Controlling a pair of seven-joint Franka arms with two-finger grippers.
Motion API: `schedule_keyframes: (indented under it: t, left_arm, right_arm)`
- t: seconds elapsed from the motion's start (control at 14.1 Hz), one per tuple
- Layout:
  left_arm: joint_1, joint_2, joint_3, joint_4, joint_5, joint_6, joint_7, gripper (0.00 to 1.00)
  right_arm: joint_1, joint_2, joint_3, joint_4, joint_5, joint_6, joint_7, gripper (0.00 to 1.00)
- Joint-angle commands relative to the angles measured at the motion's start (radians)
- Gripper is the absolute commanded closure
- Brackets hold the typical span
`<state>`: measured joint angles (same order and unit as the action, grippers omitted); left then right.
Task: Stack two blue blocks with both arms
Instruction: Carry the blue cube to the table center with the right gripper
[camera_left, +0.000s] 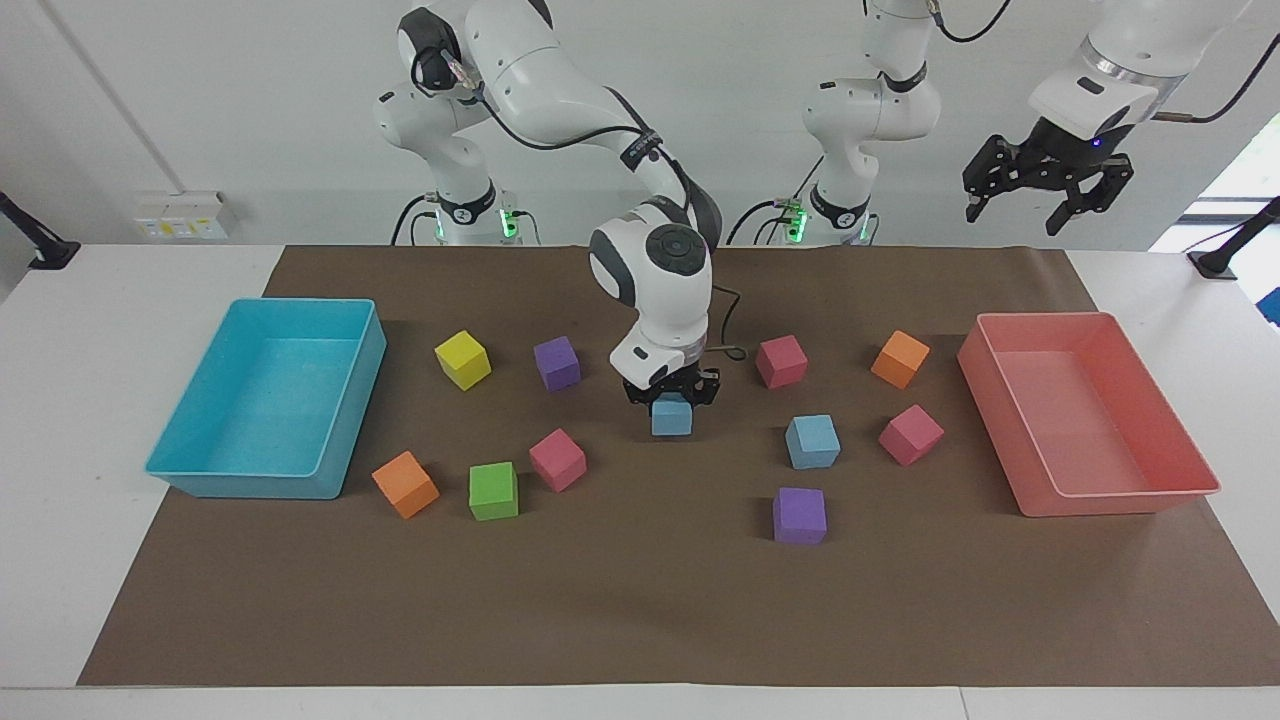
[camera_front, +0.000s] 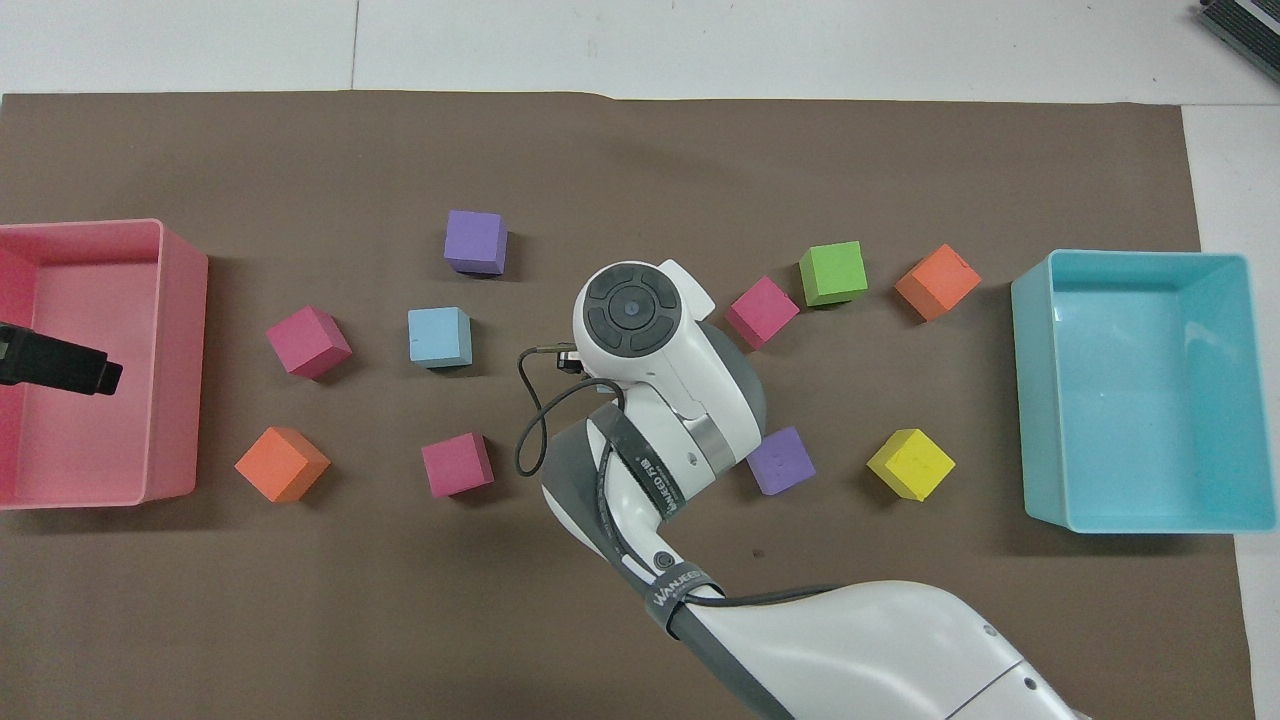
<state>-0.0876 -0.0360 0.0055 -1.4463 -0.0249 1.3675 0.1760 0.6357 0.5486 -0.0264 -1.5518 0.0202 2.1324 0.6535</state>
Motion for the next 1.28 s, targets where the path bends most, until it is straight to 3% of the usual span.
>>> schedule_keyframes:
  t: [0.0,1.0,1.07,1.21]
  left_arm:
    - [-0.006,-0.008,0.007,-0.003,0.008,-0.013,-0.006,0.00]
    - [-0.006,-0.002,0.008,0.001,0.017,-0.002,-0.058,0.00]
    - [-0.006,0.001,0.008,0.006,0.020,-0.004,-0.056,0.00]
    - [0.000,0.007,0.008,0.012,0.017,-0.010,-0.053,0.00]
  right_arm:
    - [-0.008,0.016,0.011,-0.007,0.015,0.020,-0.023,1.00]
    - [-0.005,0.030,0.011,-0.047,0.029,0.058,-0.034,0.99]
    - [-0.005,0.030,0.011,-0.047,0.029,0.055,-0.034,0.75]
    - [-0.002,0.027,0.011,-0.047,0.029,0.052,-0.029,0.00]
